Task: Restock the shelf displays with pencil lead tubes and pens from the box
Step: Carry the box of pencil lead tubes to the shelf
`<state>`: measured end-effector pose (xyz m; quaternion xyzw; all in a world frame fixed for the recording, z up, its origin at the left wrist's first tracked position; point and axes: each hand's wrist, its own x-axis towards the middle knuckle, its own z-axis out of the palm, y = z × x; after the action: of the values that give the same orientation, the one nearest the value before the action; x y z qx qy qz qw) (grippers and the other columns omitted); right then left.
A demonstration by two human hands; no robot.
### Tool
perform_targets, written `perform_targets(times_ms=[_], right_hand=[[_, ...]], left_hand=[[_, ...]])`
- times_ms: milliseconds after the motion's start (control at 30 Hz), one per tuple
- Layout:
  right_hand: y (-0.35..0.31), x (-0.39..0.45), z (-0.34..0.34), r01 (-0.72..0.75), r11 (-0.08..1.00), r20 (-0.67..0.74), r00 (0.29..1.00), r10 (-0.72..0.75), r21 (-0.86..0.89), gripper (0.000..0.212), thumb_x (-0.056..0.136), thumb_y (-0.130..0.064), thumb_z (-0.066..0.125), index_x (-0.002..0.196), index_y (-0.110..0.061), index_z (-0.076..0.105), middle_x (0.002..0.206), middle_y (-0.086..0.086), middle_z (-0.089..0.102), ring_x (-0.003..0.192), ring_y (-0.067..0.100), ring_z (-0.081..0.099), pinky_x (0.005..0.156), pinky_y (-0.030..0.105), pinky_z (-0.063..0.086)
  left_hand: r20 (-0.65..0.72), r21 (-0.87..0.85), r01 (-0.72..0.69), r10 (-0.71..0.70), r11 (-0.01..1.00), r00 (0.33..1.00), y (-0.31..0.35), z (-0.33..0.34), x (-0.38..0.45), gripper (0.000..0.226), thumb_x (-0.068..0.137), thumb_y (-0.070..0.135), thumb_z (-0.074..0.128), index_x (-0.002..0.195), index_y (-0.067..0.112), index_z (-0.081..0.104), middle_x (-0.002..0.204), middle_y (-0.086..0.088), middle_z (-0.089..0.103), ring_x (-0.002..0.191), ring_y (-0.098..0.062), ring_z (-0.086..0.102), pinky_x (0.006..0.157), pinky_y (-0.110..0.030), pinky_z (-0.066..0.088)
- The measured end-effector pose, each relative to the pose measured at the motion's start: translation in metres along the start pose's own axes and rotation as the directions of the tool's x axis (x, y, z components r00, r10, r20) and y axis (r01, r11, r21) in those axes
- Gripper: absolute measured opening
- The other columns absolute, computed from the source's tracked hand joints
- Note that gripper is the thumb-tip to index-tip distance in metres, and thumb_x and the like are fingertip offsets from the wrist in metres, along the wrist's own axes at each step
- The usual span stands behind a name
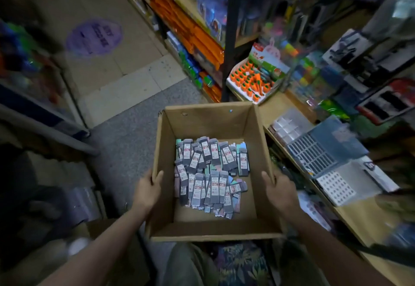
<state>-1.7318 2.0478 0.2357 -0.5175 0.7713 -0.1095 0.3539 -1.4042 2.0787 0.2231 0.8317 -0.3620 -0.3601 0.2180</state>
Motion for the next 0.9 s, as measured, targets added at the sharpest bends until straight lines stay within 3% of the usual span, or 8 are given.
perform_targets(times_ms=[100,200,333,600,700,767,900], right_hand=[[0.026,0.055,0.047,0.014,1.0,0.017,1.0,-0.014,-0.025,0.043,0.102,-0.036,0.044,0.136,-0.011,0.053,0.116,0.02,0.065,0.107,0.035,0.061,0.081,0.033,0.043],[0.062,0.103,0.1,0.045,0.999,0.026,0.999,-0.044,-0.004,0.038,0.102,-0.03,0.045,0.128,-0.005,0.058,0.11,0.019,0.066,0.097,0.028,0.06,0.074,0.024,0.033],[0.119,0.145,0.176,-0.014,1.0,0.008,1.0,0.014,0.004,0.034,0.101,-0.032,0.047,0.117,-0.007,0.062,0.099,0.012,0.065,0.083,0.018,0.052,0.073,0.026,0.037],[0.202,0.213,0.305,0.053,0.998,0.034,0.998,-0.054,0.022,0.031,0.1,-0.034,0.047,0.116,-0.013,0.064,0.098,0.012,0.069,0.087,0.026,0.064,0.081,0.04,0.053],[0.218,0.238,0.338,0.136,0.991,0.02,0.99,-0.136,-0.006,0.03,0.1,-0.034,0.048,0.118,-0.016,0.063,0.1,0.011,0.07,0.088,0.026,0.063,0.08,0.034,0.05],[0.227,0.249,0.351,0.158,0.988,0.03,0.987,-0.157,0.001,0.029,0.1,-0.035,0.047,0.118,-0.019,0.062,0.098,0.01,0.07,0.089,0.028,0.065,0.082,0.039,0.053],[0.246,0.26,0.36,0.163,0.986,-0.003,0.987,-0.163,0.022,0.027,0.101,-0.035,0.046,0.114,-0.018,0.063,0.092,0.009,0.068,0.086,0.028,0.064,0.079,0.04,0.053]], left_hand=[[-0.049,-0.005,0.04,-0.04,0.999,0.998,-0.031,0.053,0.034,0.035,0.1,0.029,0.048,0.127,0.007,0.057,0.098,-0.015,0.067,0.08,-0.02,0.058,0.067,-0.028,0.042],[-0.064,-0.045,0.127,-0.129,0.991,0.99,-0.076,0.112,0.073,0.038,0.101,0.032,0.045,0.13,0.009,0.055,0.099,-0.014,0.064,0.086,-0.026,0.06,0.074,-0.032,0.046],[-0.058,-0.096,0.185,-0.191,0.978,0.98,-0.15,0.185,0.113,0.042,0.1,0.036,0.045,0.132,0.01,0.054,0.108,-0.018,0.066,0.096,-0.033,0.063,0.087,-0.043,0.052],[-0.152,-0.141,0.257,-0.277,0.956,0.949,-0.265,0.289,0.164,0.037,0.101,0.035,0.045,0.12,0.007,0.06,0.072,-0.009,0.057,0.064,-0.022,0.053,0.059,-0.03,0.041],[-0.182,-0.134,0.274,-0.295,0.952,0.938,-0.291,0.314,0.178,0.038,0.101,0.037,0.044,0.123,0.01,0.058,0.085,-0.018,0.063,0.078,-0.033,0.061,0.071,-0.038,0.048],[-0.203,-0.158,0.257,-0.286,0.954,0.937,-0.303,0.328,0.183,0.037,0.101,0.035,0.045,0.121,0.008,0.06,0.097,-0.025,0.067,0.092,-0.041,0.064,0.083,-0.046,0.052],[-0.267,-0.137,0.185,-0.216,0.973,0.939,-0.311,0.355,0.176,0.033,0.101,0.035,0.045,0.116,0.011,0.061,0.099,-0.021,0.067,0.093,-0.037,0.063,0.086,-0.045,0.051]])
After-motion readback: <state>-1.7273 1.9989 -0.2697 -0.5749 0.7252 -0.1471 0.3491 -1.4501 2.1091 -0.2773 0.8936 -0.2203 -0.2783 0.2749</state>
